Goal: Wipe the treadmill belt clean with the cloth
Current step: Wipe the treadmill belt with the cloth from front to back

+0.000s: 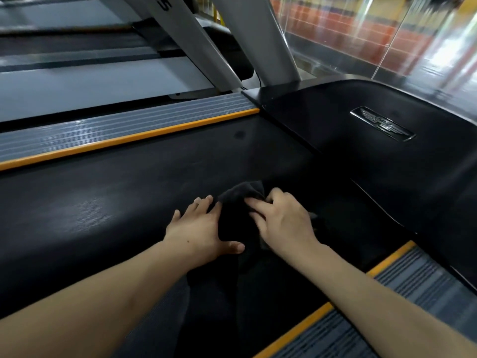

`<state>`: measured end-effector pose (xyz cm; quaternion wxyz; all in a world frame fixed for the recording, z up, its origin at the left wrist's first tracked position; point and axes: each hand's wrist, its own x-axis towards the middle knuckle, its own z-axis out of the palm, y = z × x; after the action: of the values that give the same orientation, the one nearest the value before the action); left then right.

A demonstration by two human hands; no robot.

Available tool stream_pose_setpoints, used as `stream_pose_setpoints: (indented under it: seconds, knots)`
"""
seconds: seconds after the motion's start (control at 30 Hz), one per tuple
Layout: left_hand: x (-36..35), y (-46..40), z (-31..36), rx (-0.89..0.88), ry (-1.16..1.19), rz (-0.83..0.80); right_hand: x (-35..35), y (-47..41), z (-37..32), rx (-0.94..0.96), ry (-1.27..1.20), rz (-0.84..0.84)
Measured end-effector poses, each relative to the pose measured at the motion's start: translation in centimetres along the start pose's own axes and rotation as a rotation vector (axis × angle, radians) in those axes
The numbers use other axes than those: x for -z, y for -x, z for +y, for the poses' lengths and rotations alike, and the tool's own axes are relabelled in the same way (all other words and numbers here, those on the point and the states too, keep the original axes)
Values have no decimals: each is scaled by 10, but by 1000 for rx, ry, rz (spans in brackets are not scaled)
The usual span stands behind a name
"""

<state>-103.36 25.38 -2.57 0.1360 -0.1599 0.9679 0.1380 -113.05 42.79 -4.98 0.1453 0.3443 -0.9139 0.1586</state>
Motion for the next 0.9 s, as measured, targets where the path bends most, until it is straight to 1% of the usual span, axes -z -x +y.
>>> stream_pose_setpoints:
  seconds: [0.03, 0.07, 0.1, 0.17, 0.23, 0.27, 0.3, 0.4, 0.5, 0.57, 0.6, 0.67, 0.73, 0.77, 0.8, 0.83, 0.9]
  knots:
    - [0, 0, 0, -2, 3, -8, 1, 1, 1, 48, -5, 10]
    - [0, 1, 0, 0, 3, -18, 2, -4, 11, 56, 30, 12]
    - [0, 0, 0, 4, 0, -26, 2, -14, 28, 21, 101, 12]
    - [-1, 0, 1, 12, -4, -41, 8, -37, 80, -145, 258, 20]
    - [-2, -1, 2, 16, -2, -40, 18, -50, 122, -341, 323, 62]
    - [-2, -1, 2, 17, -2, -37, 19, -51, 125, -389, 322, 67]
    - [-2, -1, 2, 16, -1, -39, 18, -50, 119, -398, 310, 70]
    - [-3, -2, 1, 10, -5, -53, 15, -32, 63, -324, 215, 23]
    - [-5, -3, -1, 1, 9, -30, 7, 5, -2, -57, 61, -29]
    - [-6, -3, -1, -5, 17, -30, 11, 13, -12, 60, -10, -53]
    - [-6, -2, -1, -6, 13, -35, 13, 9, -2, 54, 5, -63]
    - [-4, -1, -1, -3, -9, -43, 15, -9, 43, -44, 97, -53]
    - [-3, 0, -1, 0, -23, -51, 23, -23, 99, -243, 222, 6]
    - [-4, 0, 0, -1, -25, -52, 27, -27, 117, -346, 251, 37]
    - [-4, 0, 0, 2, -26, -53, 29, -28, 124, -410, 263, 51]
    - [-4, 0, 0, 4, -24, -55, 27, -27, 121, -421, 274, 52]
    - [-3, 0, 1, 4, -23, -63, 23, -17, 93, -365, 260, 38]
